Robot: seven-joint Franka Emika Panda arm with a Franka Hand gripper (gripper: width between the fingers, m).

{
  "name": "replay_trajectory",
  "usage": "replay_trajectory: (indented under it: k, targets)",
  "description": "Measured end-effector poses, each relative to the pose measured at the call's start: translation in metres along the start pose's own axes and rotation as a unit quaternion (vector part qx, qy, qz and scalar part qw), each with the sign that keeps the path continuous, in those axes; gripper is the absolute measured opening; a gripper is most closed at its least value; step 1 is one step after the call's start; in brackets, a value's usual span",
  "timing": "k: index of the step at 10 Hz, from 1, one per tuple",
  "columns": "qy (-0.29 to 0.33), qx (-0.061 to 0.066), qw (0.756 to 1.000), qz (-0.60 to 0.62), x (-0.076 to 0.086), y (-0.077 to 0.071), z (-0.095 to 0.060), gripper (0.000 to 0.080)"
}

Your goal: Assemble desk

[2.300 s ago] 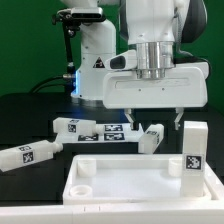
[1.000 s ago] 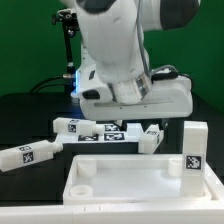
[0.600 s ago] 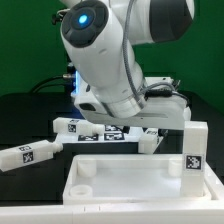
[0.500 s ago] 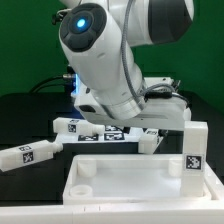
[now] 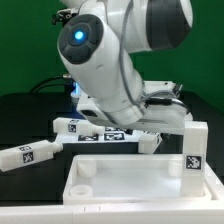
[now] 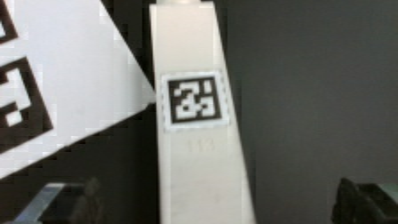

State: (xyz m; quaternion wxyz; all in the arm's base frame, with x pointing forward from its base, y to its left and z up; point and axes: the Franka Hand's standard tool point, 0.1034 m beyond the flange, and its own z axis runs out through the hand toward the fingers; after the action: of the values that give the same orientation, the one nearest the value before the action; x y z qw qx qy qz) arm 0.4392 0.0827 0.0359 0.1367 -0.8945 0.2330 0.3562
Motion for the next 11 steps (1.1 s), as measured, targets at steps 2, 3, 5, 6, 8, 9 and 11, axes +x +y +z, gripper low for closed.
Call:
replay_trajectory:
  k: [2,3,5,6,8,9,11]
  targets:
    - [0.003,0.000,1.000,-0.002,0.000,-0.002,0.000,0.0649]
    - [0.003,0.000,1.000,-0.002,0.000,-0.001,0.000,0.0649]
    - [-0.003,0.008,1.000,0.012,0.000,-0.002,0.002,0.0649]
    - [-0.014,0.020,0.999,0.033,0.000,0.000,0.005,0.0649]
    - [-0.018,0.028,0.998,0.044,0.002,0.003,0.006,0.0649]
    - [-0.019,0.028,0.998,0.044,0.002,0.003,0.006,0.0649]
    - [-0.034,0.050,0.996,0.072,0.004,0.004,0.014,0.0649]
